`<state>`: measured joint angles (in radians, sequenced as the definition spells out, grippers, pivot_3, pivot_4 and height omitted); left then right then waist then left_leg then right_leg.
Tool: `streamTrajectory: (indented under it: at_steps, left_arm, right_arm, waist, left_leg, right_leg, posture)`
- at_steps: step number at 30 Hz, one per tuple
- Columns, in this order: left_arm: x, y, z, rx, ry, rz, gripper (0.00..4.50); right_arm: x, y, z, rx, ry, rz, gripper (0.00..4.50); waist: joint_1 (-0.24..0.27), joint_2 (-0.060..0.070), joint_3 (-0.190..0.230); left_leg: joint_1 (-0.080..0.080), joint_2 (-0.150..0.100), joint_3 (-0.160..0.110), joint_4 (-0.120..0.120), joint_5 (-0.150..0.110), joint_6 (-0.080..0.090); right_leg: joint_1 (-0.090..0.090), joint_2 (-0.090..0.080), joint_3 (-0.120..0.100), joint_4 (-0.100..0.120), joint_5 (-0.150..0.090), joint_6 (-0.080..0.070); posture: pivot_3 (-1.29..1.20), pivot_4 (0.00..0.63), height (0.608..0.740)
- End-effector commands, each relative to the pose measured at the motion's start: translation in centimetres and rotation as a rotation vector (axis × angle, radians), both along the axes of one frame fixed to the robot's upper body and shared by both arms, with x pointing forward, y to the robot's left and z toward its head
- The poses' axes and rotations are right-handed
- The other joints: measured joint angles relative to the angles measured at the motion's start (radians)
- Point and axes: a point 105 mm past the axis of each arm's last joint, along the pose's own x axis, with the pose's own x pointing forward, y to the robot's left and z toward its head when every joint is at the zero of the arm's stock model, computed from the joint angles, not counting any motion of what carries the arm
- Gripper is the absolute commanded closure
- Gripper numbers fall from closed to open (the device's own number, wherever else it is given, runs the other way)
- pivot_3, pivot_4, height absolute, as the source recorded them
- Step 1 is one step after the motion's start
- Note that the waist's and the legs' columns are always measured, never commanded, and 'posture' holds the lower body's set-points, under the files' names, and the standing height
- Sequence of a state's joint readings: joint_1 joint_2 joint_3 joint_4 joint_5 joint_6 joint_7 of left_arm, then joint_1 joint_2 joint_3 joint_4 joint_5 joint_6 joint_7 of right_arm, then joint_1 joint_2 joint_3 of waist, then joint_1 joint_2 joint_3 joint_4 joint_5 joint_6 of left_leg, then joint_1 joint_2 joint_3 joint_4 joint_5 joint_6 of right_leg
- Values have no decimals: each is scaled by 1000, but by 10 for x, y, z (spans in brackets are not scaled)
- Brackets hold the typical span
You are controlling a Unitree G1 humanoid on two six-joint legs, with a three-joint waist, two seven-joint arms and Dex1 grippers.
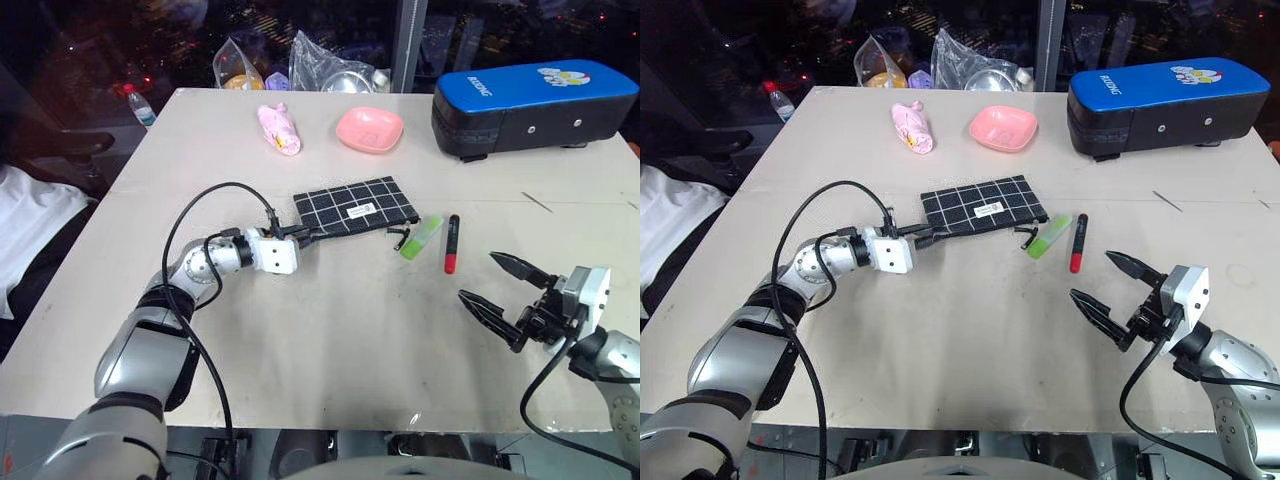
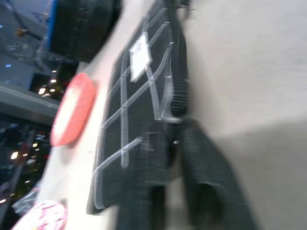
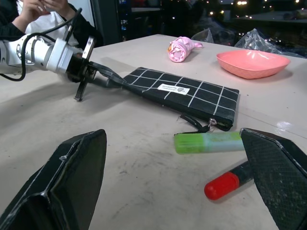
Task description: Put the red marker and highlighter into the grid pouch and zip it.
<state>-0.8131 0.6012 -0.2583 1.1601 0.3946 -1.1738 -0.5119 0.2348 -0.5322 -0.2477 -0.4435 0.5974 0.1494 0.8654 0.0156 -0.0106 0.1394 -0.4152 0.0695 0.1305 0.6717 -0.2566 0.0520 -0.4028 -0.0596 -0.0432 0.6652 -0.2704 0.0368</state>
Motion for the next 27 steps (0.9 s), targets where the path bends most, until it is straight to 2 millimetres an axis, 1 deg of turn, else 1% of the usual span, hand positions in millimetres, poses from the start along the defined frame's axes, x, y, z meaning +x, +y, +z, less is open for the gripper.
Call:
streamTrajectory:
  at_steps: [1, 4, 6, 8, 10, 14, 17, 19, 21, 24, 27]
  left_arm:
    - [2, -5, 4, -31, -25, 1, 4407]
    - [3, -7, 10, -69, -39, -1, 4407]
    - [6, -8, 19, -128, -44, 16, 4407]
    - [9, -8, 29, -203, -37, 35, 4407]
    - [13, -11, 40, -301, -14, 56, 4407]
    - [12, -18, 54, -433, 46, 67, 4407]
    - [5, -24, 60, -480, 76, 79, 4407]
    - [-2, -30, 61, -515, 89, 101, 4407]
    - [-7, -34, 60, -540, 104, 127, 4407]
    - [-16, -41, 57, -543, 111, 147, 4407]
    - [-23, -46, 52, -553, 113, 180, 4407]
  right_arm:
    - [-2, -1, 9, 2, -43, -3, 0]
    - [-4, -1, 10, 4, -43, -6, 0]
    - [-4, 0, 11, 3, -44, -8, 0]
    - [-2, 3, 12, 9, -42, -28, 0]
    - [6, 9, 14, 16, -37, -54, 0]
    - [32, 20, 13, -21, -22, -190, 0]
    - [49, 28, 16, -14, 4, -247, 0]
    - [72, 37, 20, 34, 60, -295, 0]
    - [89, 37, 19, 50, 146, -355, 0]
    - [104, 38, 21, 41, 201, -388, 0]
    - [118, 39, 19, 19, 258, -399, 0]
  waist:
    - [0, 0, 0]
    - [1, 0, 0]
    - [0, 0, 0]
    - [-2, 0, 0]
    - [-3, 0, 0]
    - [-9, 0, 0]
    - [-12, 0, 0]
    - [-15, 0, 0]
    - [-26, 0, 0]
    - [-15, 0, 0]
    - [-10, 0, 0]
  left_leg:
    - [0, 0, 0, 0, 0, 0]
    - [0, 0, 0, 0, 0, 0]
    - [0, 0, 0, 0, 0, -1]
    - [-1, 0, 0, 0, 1, -1]
    - [0, 1, 0, 0, 1, -2]
    - [0, 2, 0, 1, 2, -3]
    - [0, 3, -1, 1, 3, -6]
    - [0, 3, -1, 1, 3, -6]
    - [1, 4, -1, 1, 4, -7]
    - [0, 3, -2, 2, 4, -7]
    - [0, 4, -1, 1, 4, -7]
  right_leg:
    - [0, 0, 0, 0, 0, 0]
    - [0, 0, 0, 0, 0, 0]
    - [0, 0, 0, 0, 0, 0]
    - [0, 0, 0, 0, 0, 0]
    - [0, 0, 0, 0, 0, 0]
    - [-1, 2, 1, 2, 0, 0]
    - [-1, 3, 2, 4, 0, 0]
    - [-1, 3, 2, 4, 0, 0]
    - [-2, 4, 3, 5, 0, 0]
    - [-2, 3, 2, 7, 0, 0]
    - [-2, 4, 2, 7, 0, 0]
  posture:
    - [0, 150, 740]
    - [0, 150, 740]
    - [0, 150, 740]
    - [0, 150, 740]
    - [0, 150, 740]
    - [0, 150, 740]
    - [0, 150, 740]
    - [0, 150, 740]
    - [0, 150, 740]
    - [0, 150, 740]
    - [0, 150, 740]
